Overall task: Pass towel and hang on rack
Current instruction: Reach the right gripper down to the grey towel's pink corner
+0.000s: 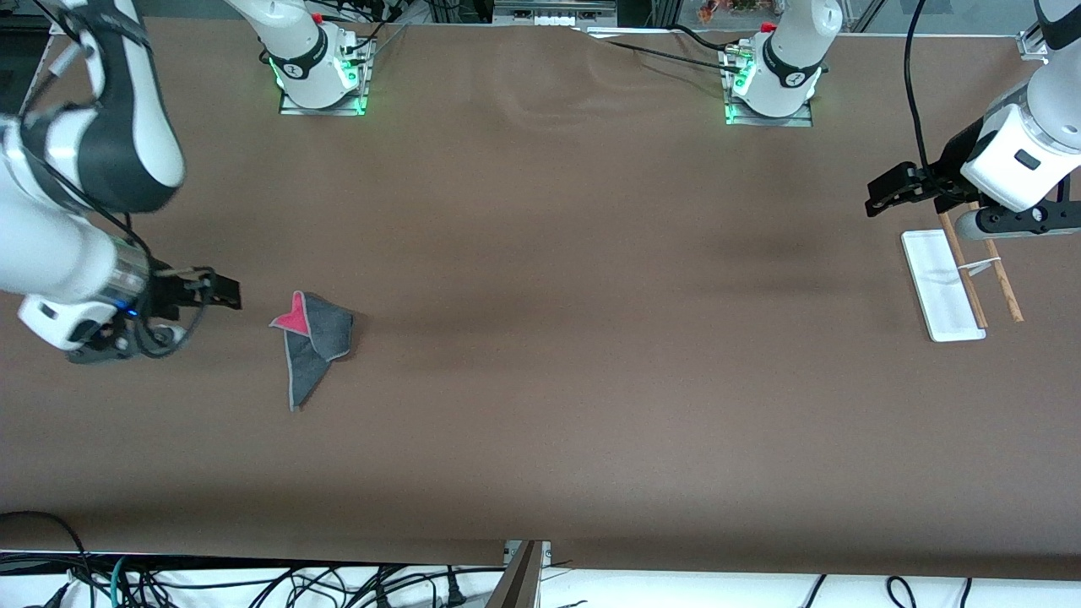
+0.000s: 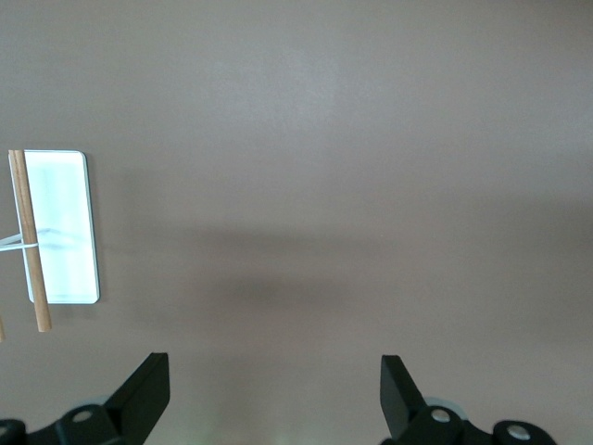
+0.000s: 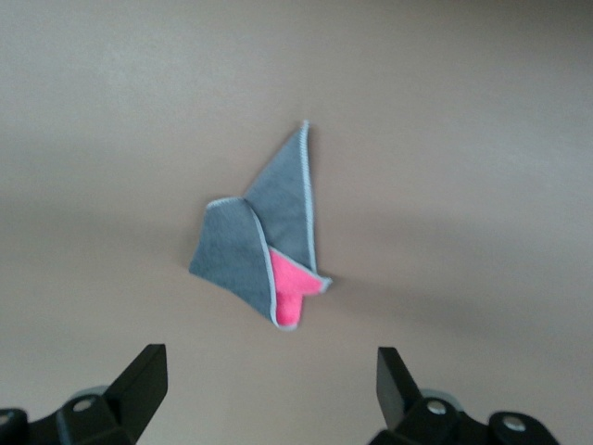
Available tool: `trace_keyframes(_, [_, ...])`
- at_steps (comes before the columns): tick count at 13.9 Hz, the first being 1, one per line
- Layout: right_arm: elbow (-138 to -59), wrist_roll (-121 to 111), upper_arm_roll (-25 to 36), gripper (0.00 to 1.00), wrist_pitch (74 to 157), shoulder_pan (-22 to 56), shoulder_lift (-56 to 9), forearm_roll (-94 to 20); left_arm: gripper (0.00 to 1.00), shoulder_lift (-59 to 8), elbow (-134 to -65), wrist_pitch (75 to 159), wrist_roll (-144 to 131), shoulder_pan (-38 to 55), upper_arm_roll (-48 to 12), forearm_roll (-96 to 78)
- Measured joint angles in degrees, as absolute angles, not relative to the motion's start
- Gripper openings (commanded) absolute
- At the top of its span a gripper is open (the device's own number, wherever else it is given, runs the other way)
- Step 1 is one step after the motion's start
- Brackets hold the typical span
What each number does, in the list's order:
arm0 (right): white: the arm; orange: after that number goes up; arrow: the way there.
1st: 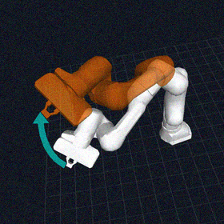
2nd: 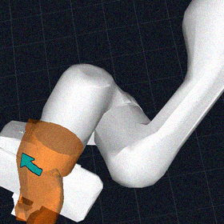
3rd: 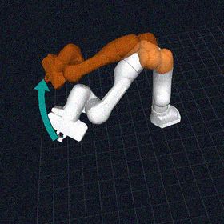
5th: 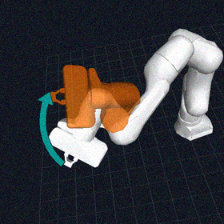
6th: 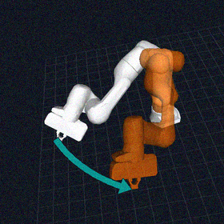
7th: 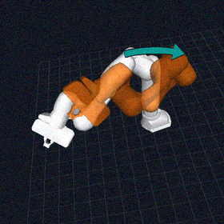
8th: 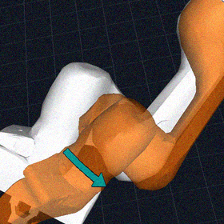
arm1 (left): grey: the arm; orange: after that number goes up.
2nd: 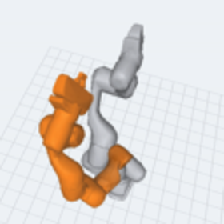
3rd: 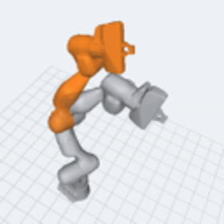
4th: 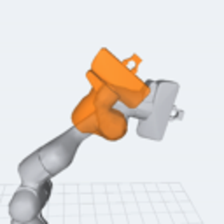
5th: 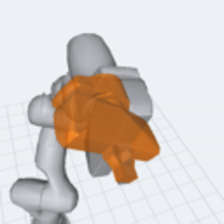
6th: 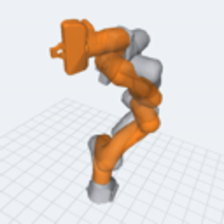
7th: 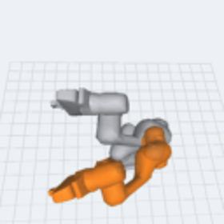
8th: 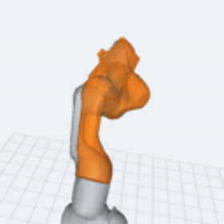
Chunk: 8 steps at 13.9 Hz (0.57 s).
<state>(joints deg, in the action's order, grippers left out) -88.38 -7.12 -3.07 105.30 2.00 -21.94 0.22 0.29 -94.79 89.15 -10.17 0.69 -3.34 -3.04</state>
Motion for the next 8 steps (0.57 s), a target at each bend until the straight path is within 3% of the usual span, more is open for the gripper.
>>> trace_keyframes(8, [-88.4, -10.7, -3.1, 1.0, 115.8, 4.9, -34.0, 0.2, 1.0, 0.3, -94.8, 89.1, -10.2, 0.7, -3.3, -3.0])
